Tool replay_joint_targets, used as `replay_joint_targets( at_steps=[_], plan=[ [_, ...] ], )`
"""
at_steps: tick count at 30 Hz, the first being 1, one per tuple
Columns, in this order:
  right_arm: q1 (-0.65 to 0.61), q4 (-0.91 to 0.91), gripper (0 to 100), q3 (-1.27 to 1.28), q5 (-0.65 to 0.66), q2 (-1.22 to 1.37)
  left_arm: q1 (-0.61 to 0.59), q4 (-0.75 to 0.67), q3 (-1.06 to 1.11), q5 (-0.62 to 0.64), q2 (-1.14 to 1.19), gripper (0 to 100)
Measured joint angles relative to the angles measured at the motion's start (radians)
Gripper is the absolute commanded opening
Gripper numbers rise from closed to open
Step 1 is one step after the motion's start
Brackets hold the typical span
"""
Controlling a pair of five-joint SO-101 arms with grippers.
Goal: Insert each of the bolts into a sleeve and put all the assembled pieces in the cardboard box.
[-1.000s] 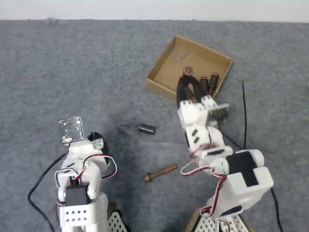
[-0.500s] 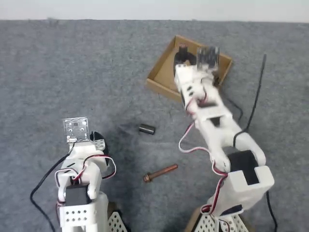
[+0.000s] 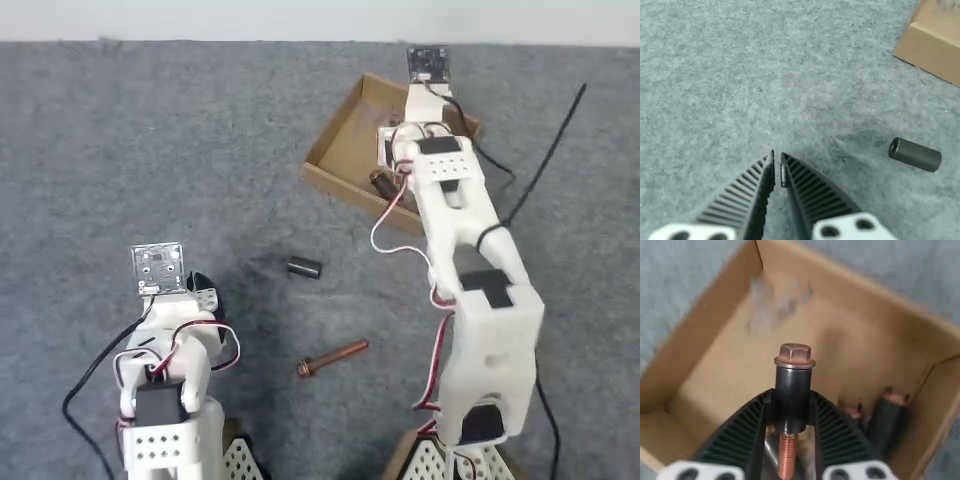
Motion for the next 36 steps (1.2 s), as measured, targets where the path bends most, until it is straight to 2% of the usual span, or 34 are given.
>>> replay_joint_targets(
  at_steps=[7, 12, 14, 25, 36],
  plan=[
    [0.008, 0.227, 2.2, -0.196, 0.000, 0.120, 0.000, 0.000, 0.000, 0.000, 0.000, 2],
    [0.028, 0.339, 15.1, -0.250, 0.032, 0.146, 0.000, 0.000, 0.000, 0.000, 0.000, 2],
    [0.031, 0.385, 17.0, -0.255, 0.072, 0.146, 0.000, 0.000, 0.000, 0.000, 0.000, 2],
    [0.032, 0.450, 0.7, -0.267, 0.107, 0.121, 0.000, 0.000, 0.000, 0.000, 0.000, 2],
    [0.035, 0.778, 0.9, -0.267, 0.112, -0.130, 0.005, 0.000, 0.000, 0.000, 0.000, 2]
  ],
)
